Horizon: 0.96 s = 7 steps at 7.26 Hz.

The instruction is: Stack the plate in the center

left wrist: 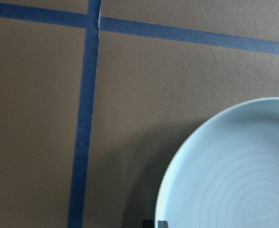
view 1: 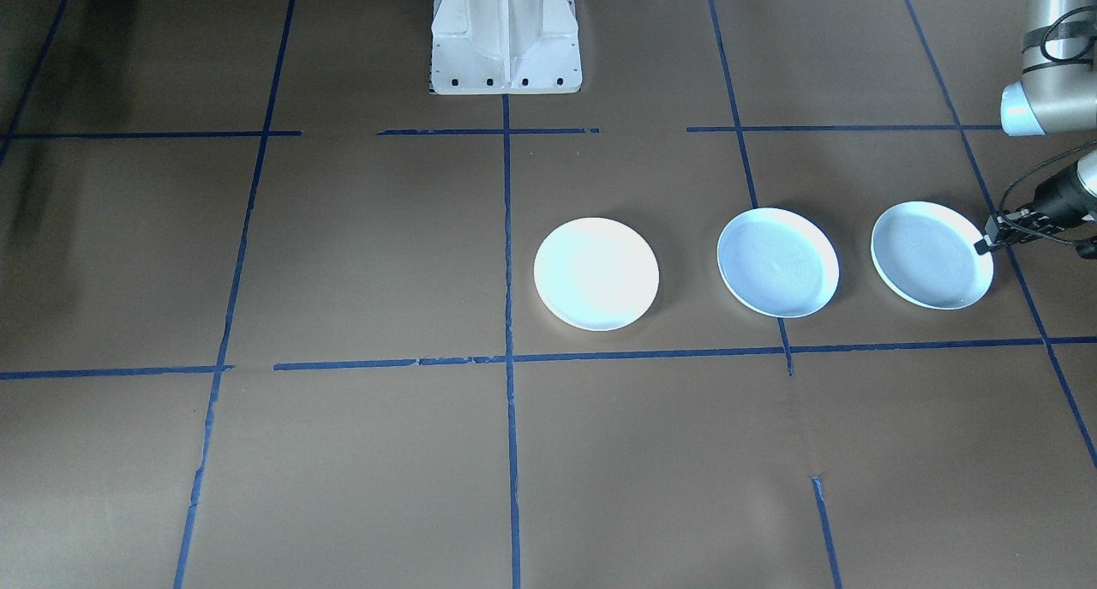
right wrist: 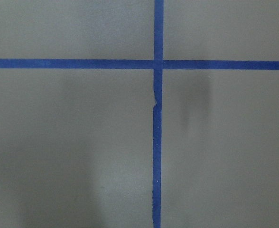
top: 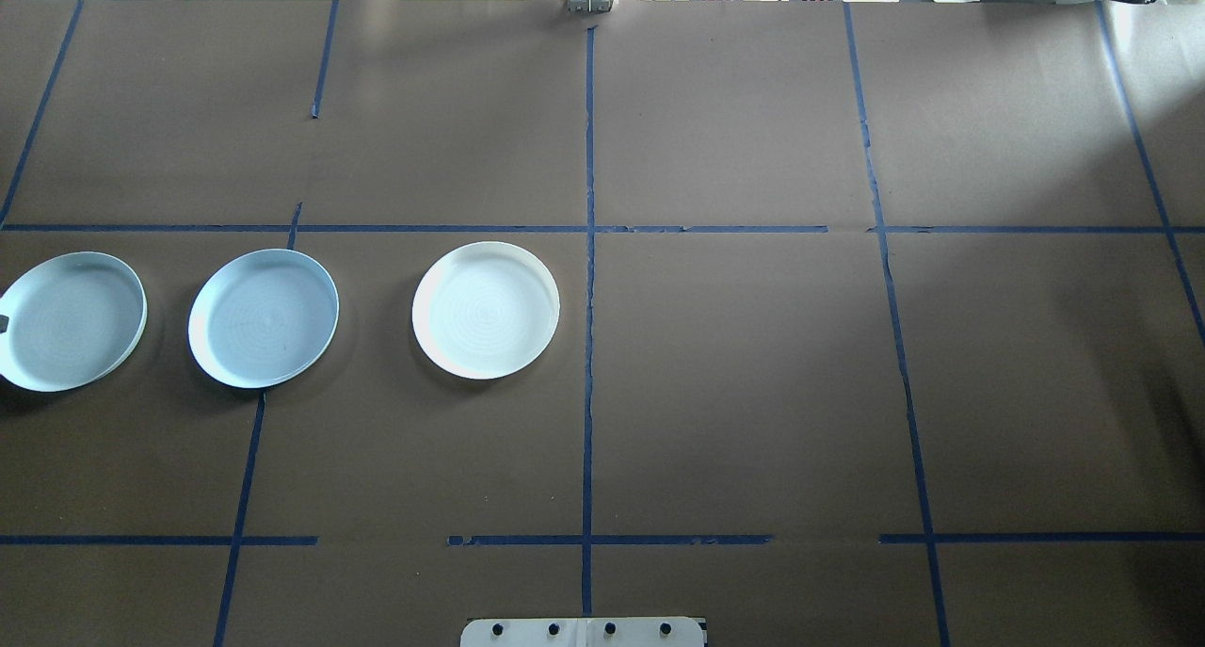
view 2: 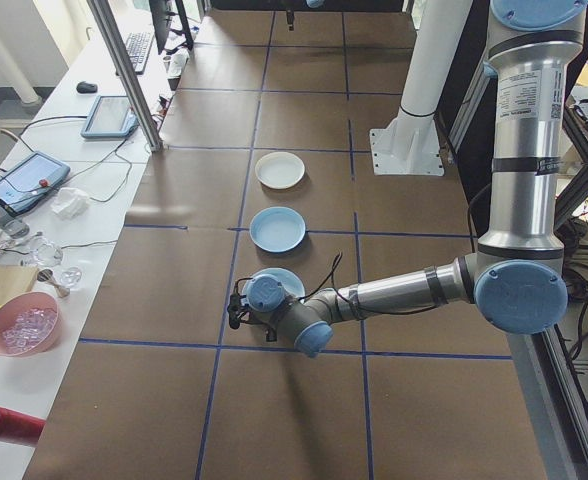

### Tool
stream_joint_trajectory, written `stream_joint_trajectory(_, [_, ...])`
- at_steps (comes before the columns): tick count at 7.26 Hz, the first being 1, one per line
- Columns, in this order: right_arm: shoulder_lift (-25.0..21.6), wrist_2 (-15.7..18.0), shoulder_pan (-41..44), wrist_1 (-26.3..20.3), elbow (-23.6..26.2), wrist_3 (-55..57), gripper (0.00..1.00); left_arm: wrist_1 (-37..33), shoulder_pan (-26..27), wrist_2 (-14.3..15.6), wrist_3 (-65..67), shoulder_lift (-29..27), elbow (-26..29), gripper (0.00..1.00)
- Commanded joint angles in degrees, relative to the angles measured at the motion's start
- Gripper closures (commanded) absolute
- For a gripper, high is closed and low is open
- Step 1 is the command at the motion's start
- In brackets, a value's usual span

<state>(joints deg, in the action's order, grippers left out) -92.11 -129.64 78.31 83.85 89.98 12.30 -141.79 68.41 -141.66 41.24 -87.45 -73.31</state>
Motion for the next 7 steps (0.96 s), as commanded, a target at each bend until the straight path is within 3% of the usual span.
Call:
stream_joint_trajectory(1, [0.0,0.0,0.0,0.0,-0.07,0.0,0.0,0.2,0.32,-6.08,1.38,4.98,-8.47,1.0])
stream_joint_trajectory(2, [0.0,0.0,0.0,0.0,0.02,0.0,0.0,-0.24,0.32,-6.43,3.65,5.27,-10.25,1.0])
stream_joint_trajectory(3, [0.0,0.0,0.0,0.0,0.02,0.0,0.0,-0.07,0.23,-8.78,5.76,5.18,-11.84,1.0])
stream_joint_trajectory(6, [0.0,0.0,0.0,0.0,0.02,0.0,0.0,-0.33,-2.56,-8.11,17.6,-0.59,-12.65,1.0])
stream_joint_trajectory(7, [0.0,0.0,0.0,0.0,-0.07,0.0,0.0,-0.33,-5.8,-5.75,20.25,-3.06,-12.12,1.0])
